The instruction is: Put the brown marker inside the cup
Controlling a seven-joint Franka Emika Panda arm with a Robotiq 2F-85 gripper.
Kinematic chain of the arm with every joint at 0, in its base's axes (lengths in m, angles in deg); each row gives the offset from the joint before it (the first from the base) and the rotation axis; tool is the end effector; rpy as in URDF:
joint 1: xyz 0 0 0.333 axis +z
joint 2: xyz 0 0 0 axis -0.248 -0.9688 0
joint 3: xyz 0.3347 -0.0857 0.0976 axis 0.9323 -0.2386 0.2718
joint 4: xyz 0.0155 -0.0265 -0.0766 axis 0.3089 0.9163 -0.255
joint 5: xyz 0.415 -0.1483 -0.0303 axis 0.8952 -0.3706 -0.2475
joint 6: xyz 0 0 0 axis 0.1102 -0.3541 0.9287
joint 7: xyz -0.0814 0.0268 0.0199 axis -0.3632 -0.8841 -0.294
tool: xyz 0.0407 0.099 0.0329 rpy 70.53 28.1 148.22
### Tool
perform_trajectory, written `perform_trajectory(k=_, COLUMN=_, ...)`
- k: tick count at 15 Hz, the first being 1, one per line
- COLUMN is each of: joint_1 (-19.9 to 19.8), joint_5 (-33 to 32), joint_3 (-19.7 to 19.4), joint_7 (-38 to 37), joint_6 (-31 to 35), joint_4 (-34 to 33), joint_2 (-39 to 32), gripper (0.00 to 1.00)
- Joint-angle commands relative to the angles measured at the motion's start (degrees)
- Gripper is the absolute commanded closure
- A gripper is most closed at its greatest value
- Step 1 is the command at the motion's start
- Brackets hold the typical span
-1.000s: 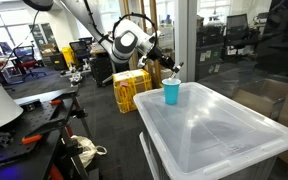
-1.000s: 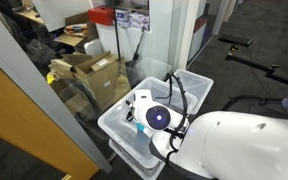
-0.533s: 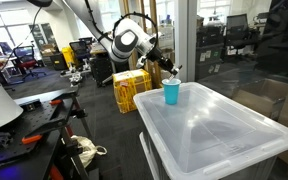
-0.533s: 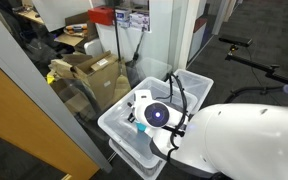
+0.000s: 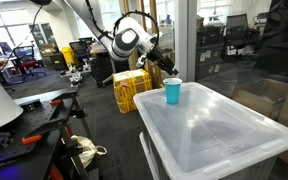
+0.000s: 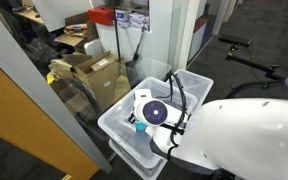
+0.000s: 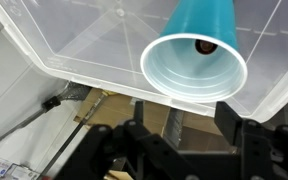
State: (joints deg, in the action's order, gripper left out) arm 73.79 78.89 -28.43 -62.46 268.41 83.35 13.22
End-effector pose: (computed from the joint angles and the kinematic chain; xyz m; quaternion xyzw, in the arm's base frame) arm 0.6430 0.1631 0.0852 0.9371 -0.0023 0.2987 0.1805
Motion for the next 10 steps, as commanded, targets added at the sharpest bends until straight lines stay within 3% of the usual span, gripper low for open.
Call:
perform_trajectory(k=1, joint_1=-0.9, joint_5=-2.3, joint_3=0.7, joint_7=0.7, joint_6=-2.0, joint_4=1.3, joint_2=3.5, gripper=0.0)
perform_trajectory(k=6, joint_1=-3.0, joint_5=-3.5, joint_3=2.2, joint_7=2.1, joint_6=-1.2, joint_4=2.4, joint_2=6.7, gripper=0.0)
perform_trajectory(k=10, joint_1=-8.3, joint_5=-7.0, joint_3=6.2, joint_7=5.3, joint_6=-0.6, joint_4=3.8, joint_2=12.7, gripper=0.0)
